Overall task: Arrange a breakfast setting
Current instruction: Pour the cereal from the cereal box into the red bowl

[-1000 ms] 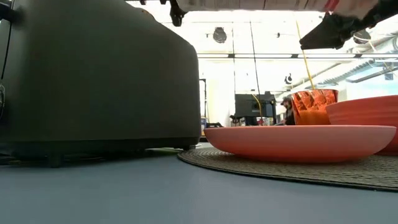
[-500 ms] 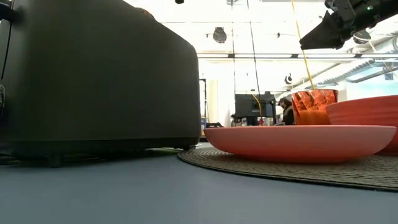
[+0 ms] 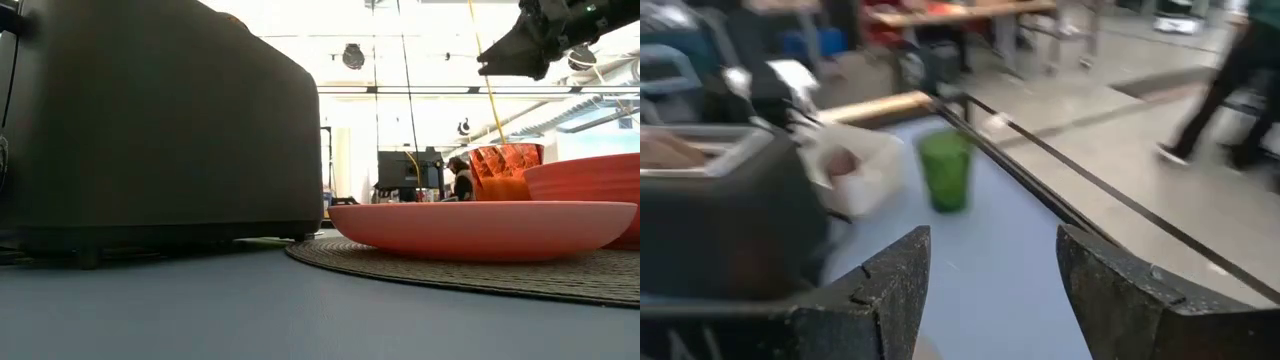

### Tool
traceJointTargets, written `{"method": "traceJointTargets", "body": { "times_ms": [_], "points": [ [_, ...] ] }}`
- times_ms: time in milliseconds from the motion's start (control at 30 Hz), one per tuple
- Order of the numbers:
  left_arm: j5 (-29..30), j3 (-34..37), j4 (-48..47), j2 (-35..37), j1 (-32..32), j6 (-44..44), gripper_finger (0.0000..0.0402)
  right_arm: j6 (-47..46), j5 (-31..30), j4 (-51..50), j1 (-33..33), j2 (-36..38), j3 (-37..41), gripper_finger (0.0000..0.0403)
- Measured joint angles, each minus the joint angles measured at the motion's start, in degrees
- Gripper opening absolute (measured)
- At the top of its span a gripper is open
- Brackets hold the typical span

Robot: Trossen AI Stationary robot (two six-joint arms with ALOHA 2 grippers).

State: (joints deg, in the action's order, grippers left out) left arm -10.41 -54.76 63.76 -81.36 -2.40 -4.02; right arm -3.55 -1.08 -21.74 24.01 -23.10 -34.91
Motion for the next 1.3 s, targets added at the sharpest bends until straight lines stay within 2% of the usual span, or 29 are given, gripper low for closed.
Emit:
{"method": "traceJointTargets", "body": {
  "times_ms": [133,267,400,500,767,1100,1300],
  "points": [
    [-0.01,0.0,5.5,0.0,-0.51,2.63,0.0271,-1.83,6.09,13.17,-0.01,-1.54,4.26,0.021],
    [-0.02,0.0,9.63,0.0,-0.79,5.16,0.0271,-4.14,9.91,33.45,-0.07,-4.56,10.71,0.021],
    [-0.02,0.0,12.04,0.02,-1.33,6.94,0.0271,-6.65,10.33,54.8,-0.09,-9.36,16.24,0.021],
    [0.0,0.0,12.77,0.02,-2.01,7.05,0.0271,-7.64,10.37,64.54,-0.09,-12.95,17.74,0.021],
    [0.05,0.0,12.89,-0.29,-4.75,6.56,0.0271,-9.49,13.62,75.56,-0.25,-23.21,15.73,0.021],
    [0.06,0.0,12.95,-0.85,-6.25,5.38,0.0271,-11.75,10.3,96.36,-2.33,-35.34,13.3,0.021],
    [0.04,0.0,12.81,-0.85,-6.27,5.62,0.0271,-11.77,10.22,96.55,-3.95,-41.07,8.86,0.021]
  ]
}}
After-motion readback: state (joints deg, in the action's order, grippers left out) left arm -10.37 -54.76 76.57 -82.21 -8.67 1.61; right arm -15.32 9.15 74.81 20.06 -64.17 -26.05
